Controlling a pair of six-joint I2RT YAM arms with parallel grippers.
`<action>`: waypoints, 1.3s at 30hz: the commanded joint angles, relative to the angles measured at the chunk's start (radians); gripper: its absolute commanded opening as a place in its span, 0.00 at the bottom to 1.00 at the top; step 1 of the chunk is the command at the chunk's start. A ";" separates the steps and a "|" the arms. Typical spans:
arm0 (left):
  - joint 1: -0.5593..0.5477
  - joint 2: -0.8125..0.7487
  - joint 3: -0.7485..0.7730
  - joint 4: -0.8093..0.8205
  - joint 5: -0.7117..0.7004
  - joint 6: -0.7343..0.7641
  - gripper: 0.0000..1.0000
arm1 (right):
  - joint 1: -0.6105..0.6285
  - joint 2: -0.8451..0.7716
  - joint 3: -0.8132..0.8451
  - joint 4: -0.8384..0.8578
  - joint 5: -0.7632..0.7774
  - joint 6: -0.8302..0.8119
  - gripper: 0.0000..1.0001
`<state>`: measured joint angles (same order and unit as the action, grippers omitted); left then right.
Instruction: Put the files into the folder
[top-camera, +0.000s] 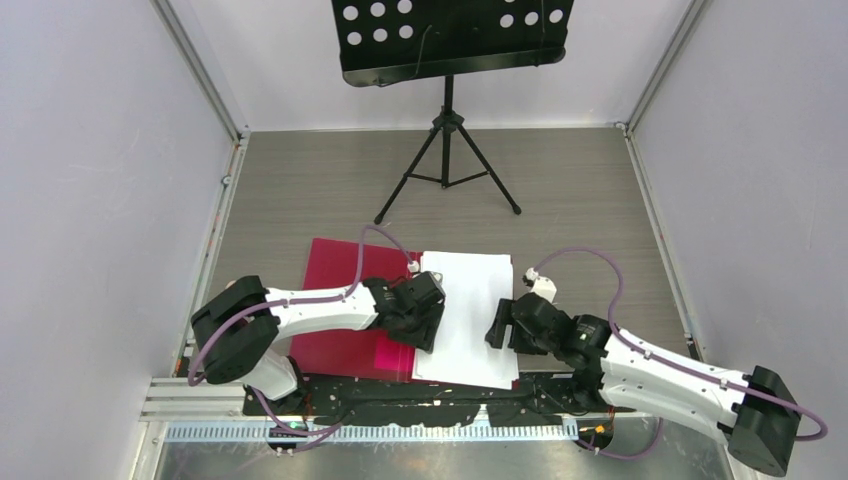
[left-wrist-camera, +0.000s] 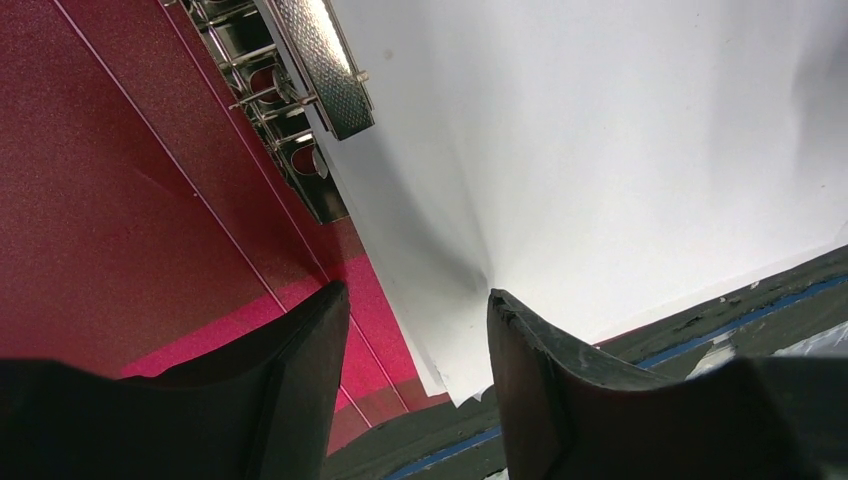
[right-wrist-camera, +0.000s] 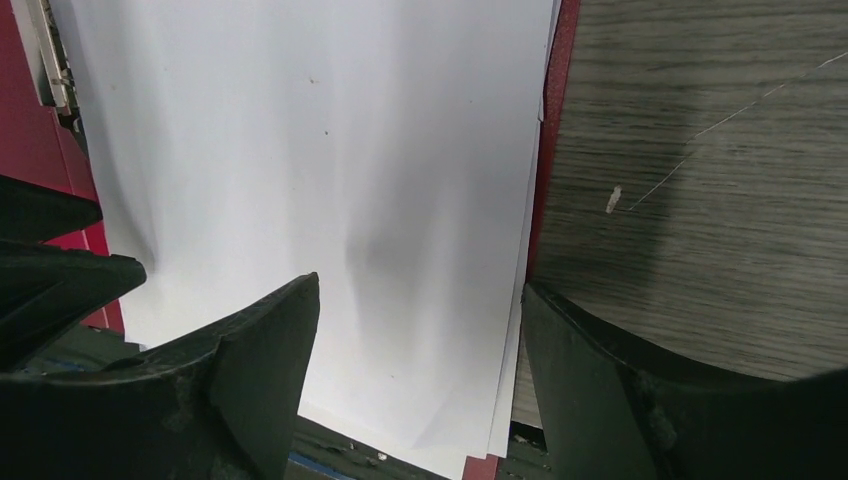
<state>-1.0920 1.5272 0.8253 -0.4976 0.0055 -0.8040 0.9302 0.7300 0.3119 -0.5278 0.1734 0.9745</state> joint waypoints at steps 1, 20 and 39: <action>-0.006 0.045 -0.033 0.100 0.035 -0.016 0.55 | 0.046 0.072 0.041 -0.081 0.018 0.014 0.79; -0.005 0.075 -0.014 0.081 0.036 -0.006 0.54 | 0.111 0.237 0.175 -0.032 0.097 -0.051 0.77; -0.005 0.081 -0.003 0.055 0.029 0.005 0.53 | 0.110 0.247 0.205 -0.116 0.151 -0.060 0.81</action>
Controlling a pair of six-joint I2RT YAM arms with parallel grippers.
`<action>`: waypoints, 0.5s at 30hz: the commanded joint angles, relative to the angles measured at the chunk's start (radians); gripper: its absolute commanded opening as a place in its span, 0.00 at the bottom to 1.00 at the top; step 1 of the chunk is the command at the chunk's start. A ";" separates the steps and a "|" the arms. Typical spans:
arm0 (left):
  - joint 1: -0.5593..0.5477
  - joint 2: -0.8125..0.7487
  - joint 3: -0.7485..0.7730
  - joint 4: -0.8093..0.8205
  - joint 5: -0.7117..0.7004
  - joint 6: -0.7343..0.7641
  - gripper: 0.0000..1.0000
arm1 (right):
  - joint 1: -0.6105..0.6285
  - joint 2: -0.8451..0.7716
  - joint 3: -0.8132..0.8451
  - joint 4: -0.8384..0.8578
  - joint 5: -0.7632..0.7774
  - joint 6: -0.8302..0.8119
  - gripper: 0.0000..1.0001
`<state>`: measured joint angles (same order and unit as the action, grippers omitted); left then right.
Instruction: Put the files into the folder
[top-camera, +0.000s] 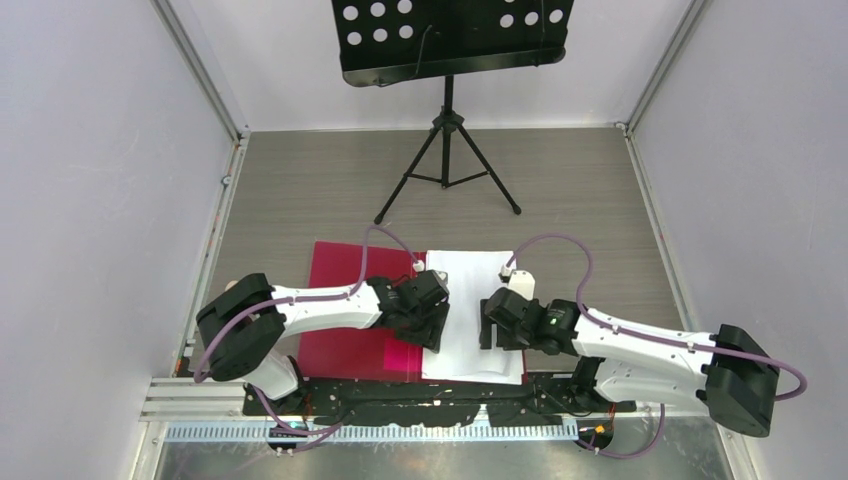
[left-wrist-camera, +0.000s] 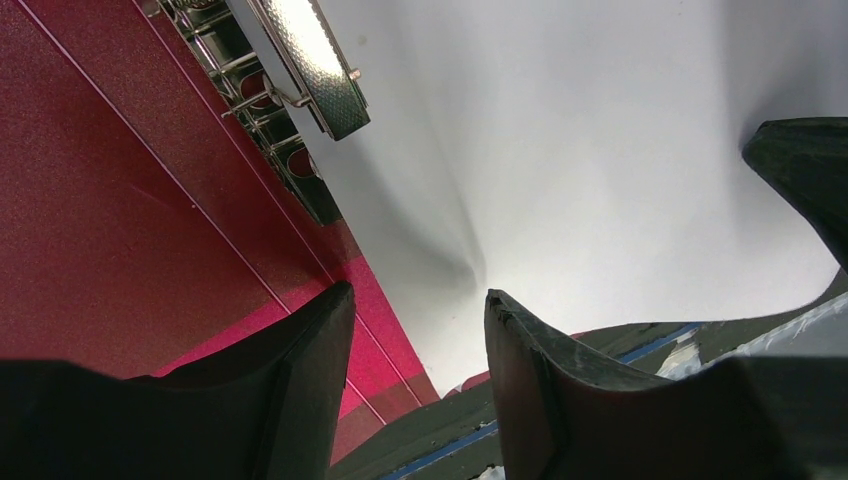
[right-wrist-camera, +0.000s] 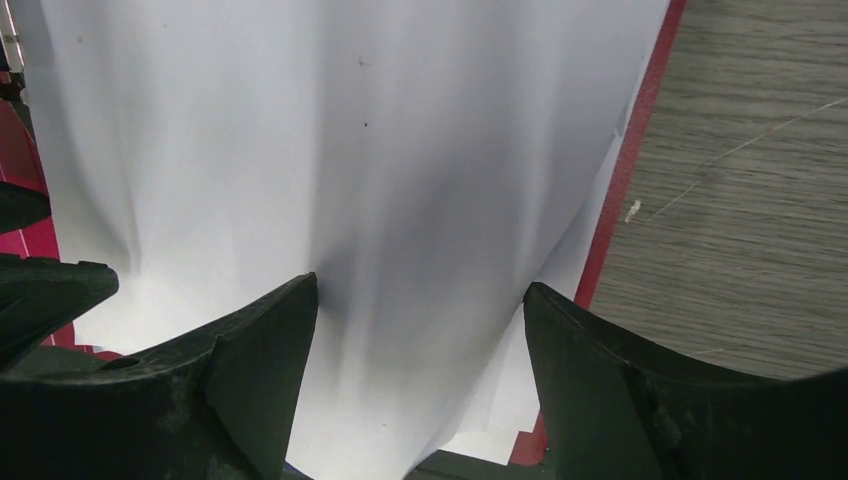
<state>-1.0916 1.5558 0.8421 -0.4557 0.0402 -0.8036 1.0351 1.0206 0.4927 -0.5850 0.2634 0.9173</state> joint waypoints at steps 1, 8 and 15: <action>-0.005 0.053 -0.018 0.010 -0.009 0.004 0.53 | 0.004 -0.061 0.022 -0.069 0.065 0.000 0.83; -0.005 0.062 0.000 -0.019 -0.014 0.006 0.53 | 0.004 -0.119 0.024 -0.143 0.076 0.007 0.90; -0.005 0.037 0.039 -0.062 -0.009 0.031 0.53 | -0.010 -0.131 0.056 -0.188 0.109 -0.014 0.92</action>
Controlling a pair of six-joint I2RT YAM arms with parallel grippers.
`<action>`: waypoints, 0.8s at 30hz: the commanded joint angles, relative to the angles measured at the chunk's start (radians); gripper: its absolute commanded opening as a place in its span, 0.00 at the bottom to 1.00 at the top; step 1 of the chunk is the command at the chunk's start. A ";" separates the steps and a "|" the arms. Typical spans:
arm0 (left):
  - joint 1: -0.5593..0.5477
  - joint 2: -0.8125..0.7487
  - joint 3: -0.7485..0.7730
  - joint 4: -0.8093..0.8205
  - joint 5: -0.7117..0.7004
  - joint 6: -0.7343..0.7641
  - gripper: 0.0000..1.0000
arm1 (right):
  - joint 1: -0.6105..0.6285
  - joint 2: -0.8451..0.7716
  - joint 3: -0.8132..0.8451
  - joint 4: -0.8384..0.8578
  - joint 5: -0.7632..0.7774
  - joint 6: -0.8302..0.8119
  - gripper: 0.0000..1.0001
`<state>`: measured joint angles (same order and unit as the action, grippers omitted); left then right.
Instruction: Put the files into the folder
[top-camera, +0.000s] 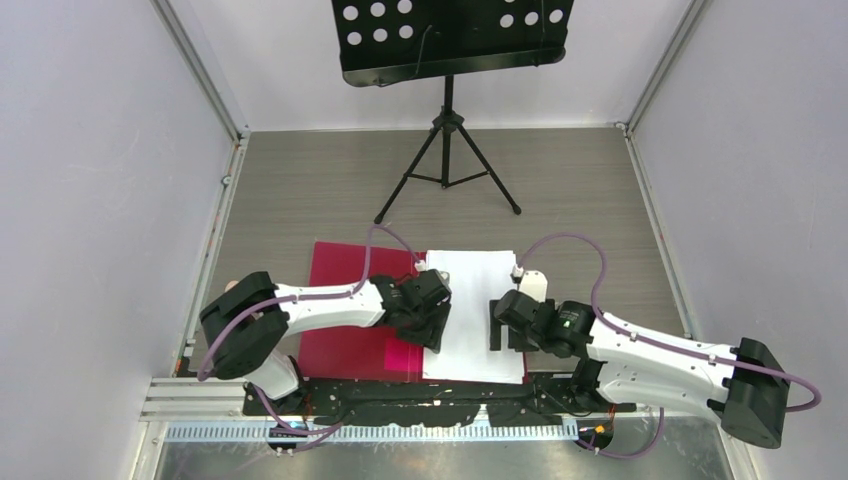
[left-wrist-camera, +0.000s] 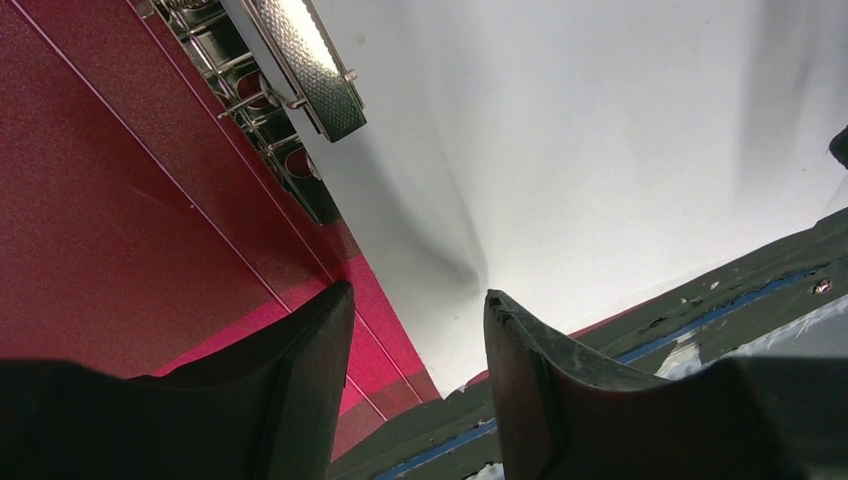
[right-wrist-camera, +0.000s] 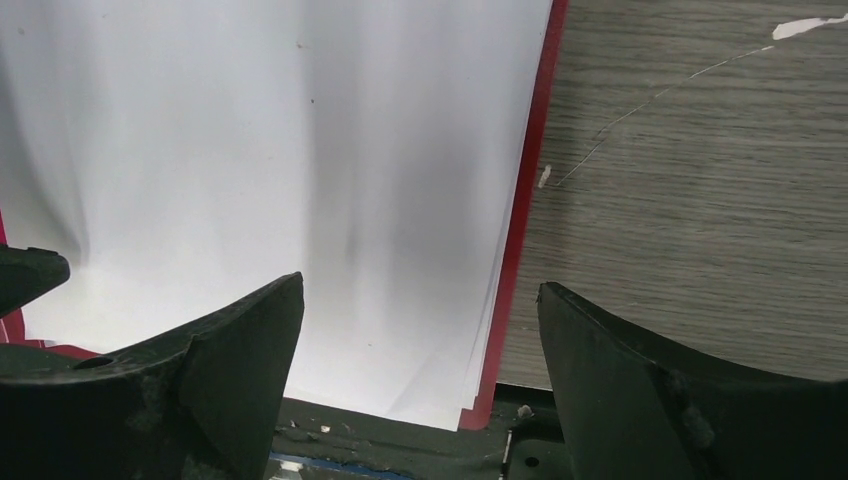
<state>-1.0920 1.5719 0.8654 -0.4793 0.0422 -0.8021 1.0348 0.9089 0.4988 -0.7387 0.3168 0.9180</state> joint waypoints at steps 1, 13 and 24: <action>-0.005 0.010 0.029 -0.059 -0.013 0.038 0.54 | -0.033 -0.022 0.053 -0.034 0.054 -0.022 0.93; 0.085 -0.114 0.227 -0.269 -0.049 0.106 0.65 | -0.380 0.021 0.111 0.160 -0.120 -0.207 0.91; 0.350 0.049 0.398 -0.294 0.007 0.129 0.45 | -0.487 0.078 0.091 0.286 -0.147 -0.242 0.83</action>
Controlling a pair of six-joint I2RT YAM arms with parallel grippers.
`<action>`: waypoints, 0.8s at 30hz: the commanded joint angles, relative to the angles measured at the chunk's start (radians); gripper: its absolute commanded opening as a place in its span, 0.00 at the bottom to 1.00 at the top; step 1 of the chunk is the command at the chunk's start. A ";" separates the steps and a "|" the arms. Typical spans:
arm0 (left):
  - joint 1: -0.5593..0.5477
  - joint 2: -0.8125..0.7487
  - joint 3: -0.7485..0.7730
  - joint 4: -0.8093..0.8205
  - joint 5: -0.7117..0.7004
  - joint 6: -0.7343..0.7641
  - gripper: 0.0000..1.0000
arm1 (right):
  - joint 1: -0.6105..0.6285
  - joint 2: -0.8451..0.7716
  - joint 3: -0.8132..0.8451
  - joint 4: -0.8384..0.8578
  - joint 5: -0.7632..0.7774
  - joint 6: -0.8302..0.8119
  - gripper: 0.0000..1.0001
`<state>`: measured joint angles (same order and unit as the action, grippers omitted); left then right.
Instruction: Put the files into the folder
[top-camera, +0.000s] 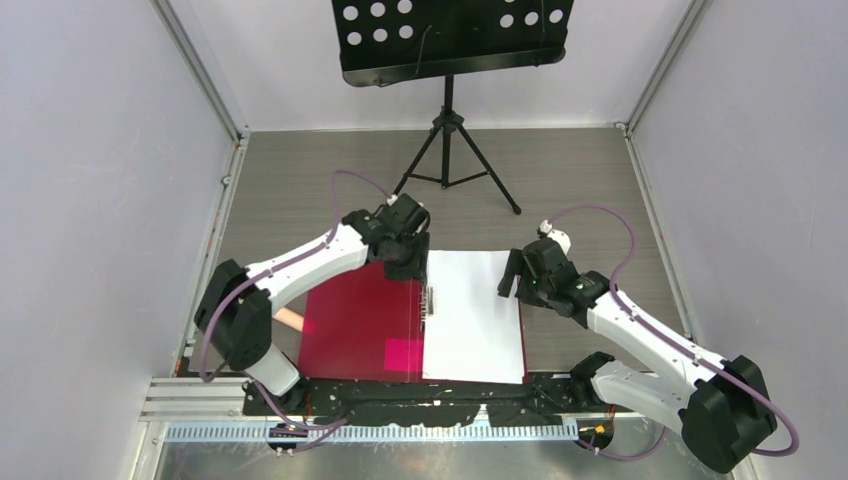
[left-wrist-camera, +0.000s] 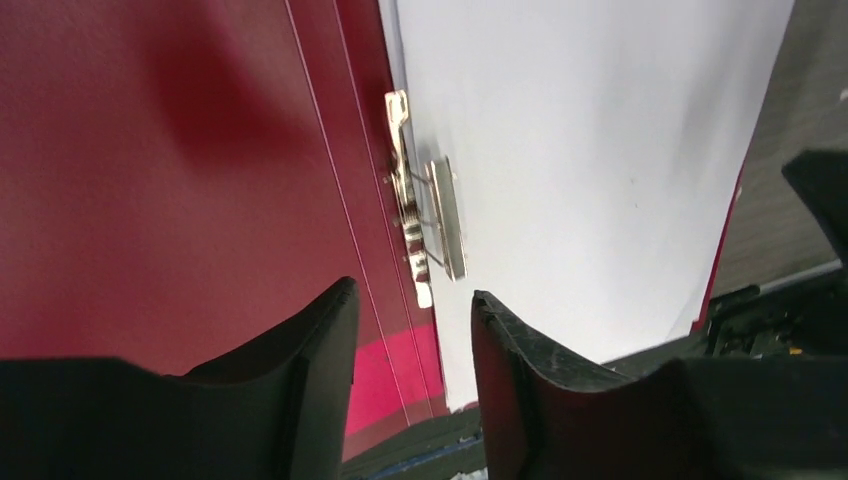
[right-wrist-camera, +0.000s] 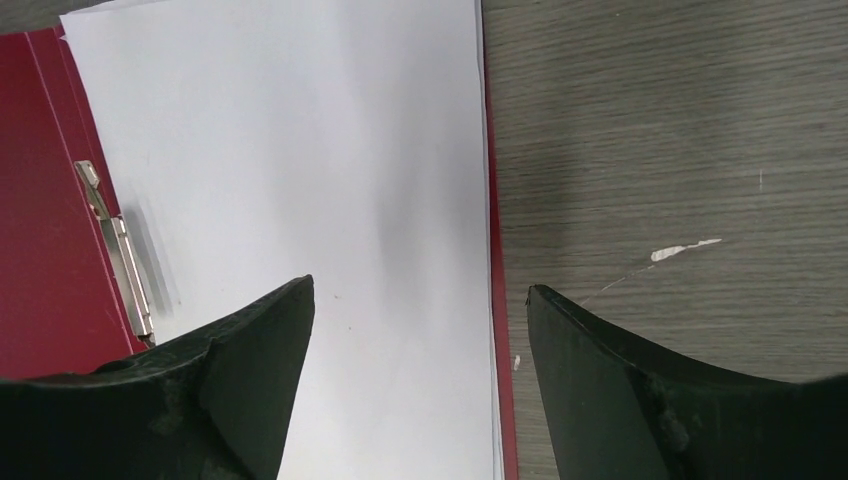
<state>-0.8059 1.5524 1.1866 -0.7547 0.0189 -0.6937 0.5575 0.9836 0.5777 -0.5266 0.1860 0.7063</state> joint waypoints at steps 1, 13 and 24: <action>0.077 0.088 0.094 -0.022 0.036 0.018 0.44 | -0.010 0.004 0.014 0.076 0.001 -0.036 0.82; 0.134 0.256 0.171 -0.052 -0.004 0.015 0.13 | -0.082 0.259 0.111 0.267 0.076 -0.123 0.61; 0.168 0.415 0.302 -0.037 -0.026 -0.009 0.00 | -0.104 0.477 0.237 0.317 0.095 -0.133 0.47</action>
<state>-0.6518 1.9450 1.4132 -0.7994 0.0200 -0.6983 0.4576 1.4364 0.7666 -0.2428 0.2401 0.5922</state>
